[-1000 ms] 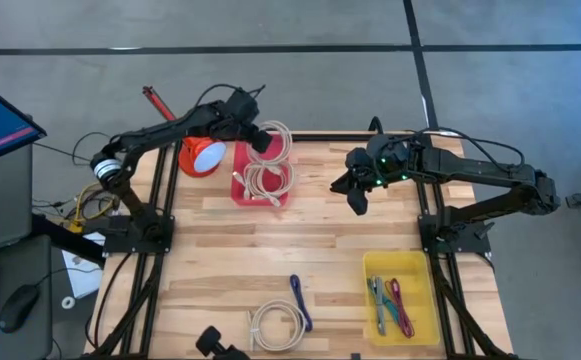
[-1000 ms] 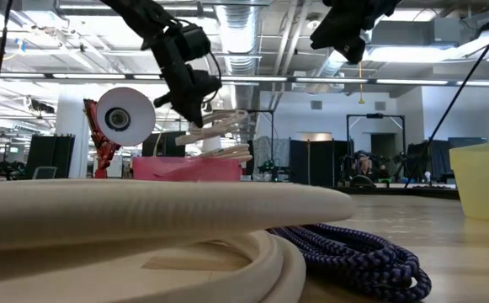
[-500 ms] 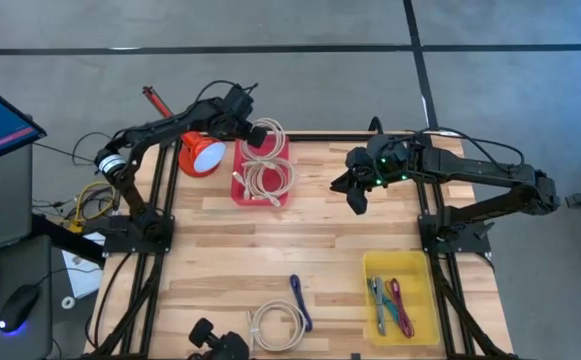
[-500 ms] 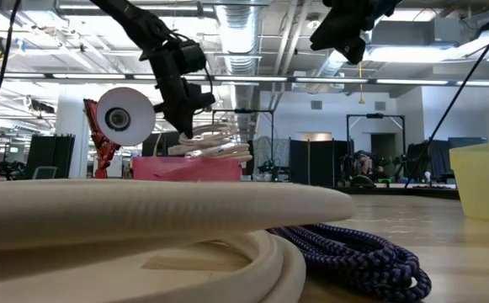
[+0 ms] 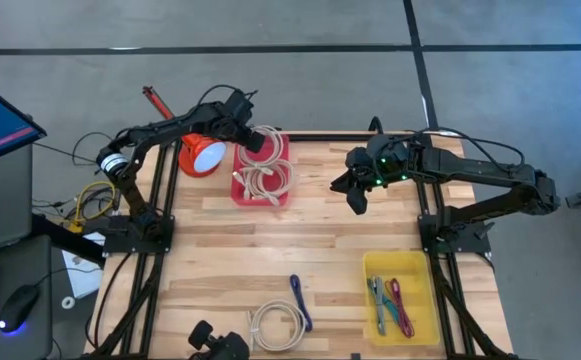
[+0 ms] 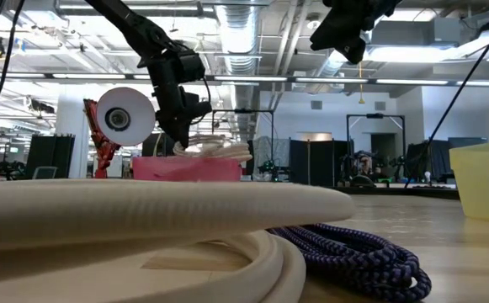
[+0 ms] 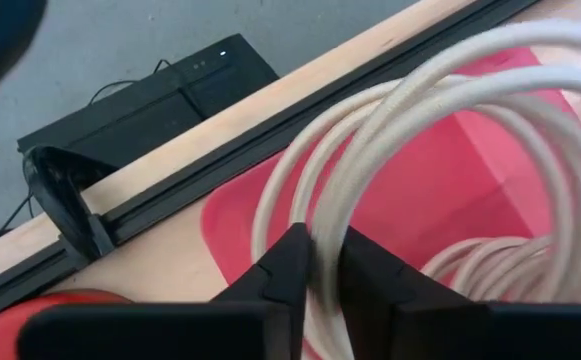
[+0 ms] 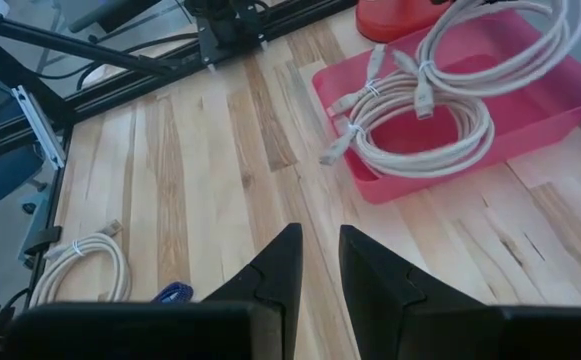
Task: Pick & Place USB Port
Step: Put the HDMI cable into the red bin, then put the dark blue charger cable into the yellow bin
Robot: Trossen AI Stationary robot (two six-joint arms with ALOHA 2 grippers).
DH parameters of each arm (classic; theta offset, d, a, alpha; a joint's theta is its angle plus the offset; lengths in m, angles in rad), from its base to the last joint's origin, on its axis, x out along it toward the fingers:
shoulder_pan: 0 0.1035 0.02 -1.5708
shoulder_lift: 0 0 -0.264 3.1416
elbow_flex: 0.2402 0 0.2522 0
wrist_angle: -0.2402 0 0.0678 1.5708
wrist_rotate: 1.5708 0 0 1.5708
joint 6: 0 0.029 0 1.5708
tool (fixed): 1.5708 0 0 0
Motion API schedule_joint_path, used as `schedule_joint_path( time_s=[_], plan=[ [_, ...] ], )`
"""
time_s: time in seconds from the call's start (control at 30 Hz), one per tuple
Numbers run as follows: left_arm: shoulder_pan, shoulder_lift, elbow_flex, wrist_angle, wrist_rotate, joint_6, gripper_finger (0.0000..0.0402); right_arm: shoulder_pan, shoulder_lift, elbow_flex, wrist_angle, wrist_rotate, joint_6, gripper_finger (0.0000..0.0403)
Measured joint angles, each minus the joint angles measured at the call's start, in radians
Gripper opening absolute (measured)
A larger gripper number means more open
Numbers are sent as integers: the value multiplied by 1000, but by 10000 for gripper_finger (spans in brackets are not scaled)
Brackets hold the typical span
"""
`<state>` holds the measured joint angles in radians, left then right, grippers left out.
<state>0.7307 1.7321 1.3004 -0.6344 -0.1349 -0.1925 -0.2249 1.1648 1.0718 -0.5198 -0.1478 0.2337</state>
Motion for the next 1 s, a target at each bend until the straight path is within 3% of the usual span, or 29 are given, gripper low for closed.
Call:
schedule_joint_path(
  time_s=[0.27, 0.4, 0.53, 0.77, 1.0],
  plan=[
    [0, 0, 0, 29, 9, 0, 99, 0, 0, 0, 0, 0, 1, 63],
    [-11, -14, 0, 67, 75, 0, 104, 0, 0, 0, 0, 0, -3, 63],
    [-53, -60, 0, 135, 118, 44, 98, -1, 0, 0, 0, 0, -6, 63],
    [-201, -214, 0, 173, 82, 218, 70, -1, 0, 0, 4, -1, -32, 63],
    [-380, -395, 0, 172, 76, 211, 45, 0, 0, 0, 4, -3, -34, 63]
  ],
)
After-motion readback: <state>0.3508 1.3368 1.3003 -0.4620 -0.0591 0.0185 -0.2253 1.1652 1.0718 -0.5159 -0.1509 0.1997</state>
